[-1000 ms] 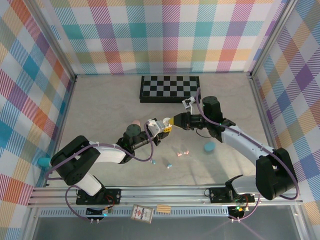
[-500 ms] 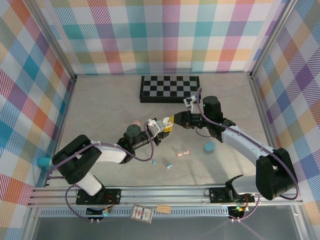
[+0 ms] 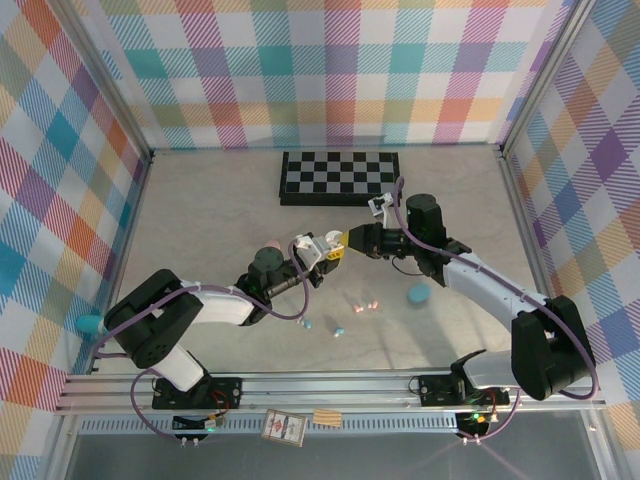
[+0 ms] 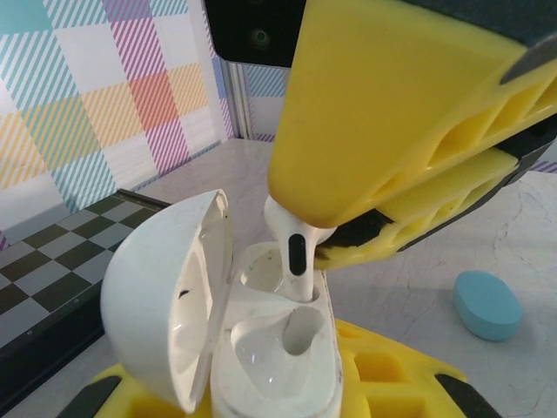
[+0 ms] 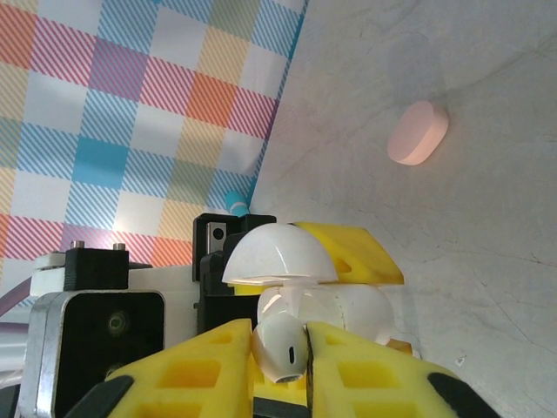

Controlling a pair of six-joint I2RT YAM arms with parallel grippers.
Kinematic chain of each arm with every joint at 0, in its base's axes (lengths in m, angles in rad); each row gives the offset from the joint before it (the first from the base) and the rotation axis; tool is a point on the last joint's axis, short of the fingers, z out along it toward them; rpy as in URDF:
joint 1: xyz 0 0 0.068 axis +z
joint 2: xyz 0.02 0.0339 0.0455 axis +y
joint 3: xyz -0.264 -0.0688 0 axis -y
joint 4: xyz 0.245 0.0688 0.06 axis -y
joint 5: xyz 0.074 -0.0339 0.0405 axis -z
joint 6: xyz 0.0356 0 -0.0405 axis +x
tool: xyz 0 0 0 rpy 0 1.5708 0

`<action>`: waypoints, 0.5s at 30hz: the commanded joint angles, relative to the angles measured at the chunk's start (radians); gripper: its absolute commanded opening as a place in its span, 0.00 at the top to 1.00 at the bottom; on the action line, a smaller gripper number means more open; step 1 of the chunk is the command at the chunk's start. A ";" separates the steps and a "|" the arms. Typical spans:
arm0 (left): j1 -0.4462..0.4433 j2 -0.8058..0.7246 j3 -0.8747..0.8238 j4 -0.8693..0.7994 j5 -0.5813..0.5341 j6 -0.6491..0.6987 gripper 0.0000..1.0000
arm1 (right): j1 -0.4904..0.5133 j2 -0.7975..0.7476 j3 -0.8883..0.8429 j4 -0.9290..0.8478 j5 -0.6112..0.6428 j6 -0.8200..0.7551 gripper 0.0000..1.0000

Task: Insert wireless bluetooth earbuds into charging case

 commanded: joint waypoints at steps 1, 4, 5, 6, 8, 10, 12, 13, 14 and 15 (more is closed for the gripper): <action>-0.013 -0.015 0.027 0.046 0.005 -0.009 1.00 | 0.006 -0.011 -0.002 -0.046 0.035 -0.007 0.73; -0.012 -0.021 0.025 0.039 0.010 -0.010 1.00 | 0.006 -0.034 0.017 -0.105 0.078 -0.042 0.66; -0.012 -0.023 0.024 0.036 0.010 -0.010 1.00 | 0.006 -0.043 0.023 -0.122 0.090 -0.058 0.61; -0.013 -0.024 0.024 0.035 0.009 -0.011 1.00 | 0.006 -0.051 0.029 -0.136 0.098 -0.073 0.57; -0.013 -0.024 0.021 0.034 0.007 -0.009 1.00 | 0.005 -0.065 0.041 -0.173 0.116 -0.108 0.48; -0.013 -0.025 0.019 0.035 0.007 -0.010 1.00 | 0.006 -0.070 0.055 -0.220 0.130 -0.135 0.42; -0.012 -0.028 0.018 0.036 0.010 -0.013 1.00 | 0.006 -0.070 0.066 -0.256 0.142 -0.155 0.38; -0.013 -0.028 0.018 0.038 0.010 -0.015 1.00 | 0.006 -0.070 0.067 -0.262 0.142 -0.160 0.36; -0.013 -0.029 0.020 0.037 0.011 -0.015 1.00 | 0.006 -0.069 0.069 -0.265 0.141 -0.164 0.35; -0.012 -0.028 0.019 0.038 0.011 -0.015 1.00 | 0.007 -0.067 0.070 -0.268 0.138 -0.171 0.34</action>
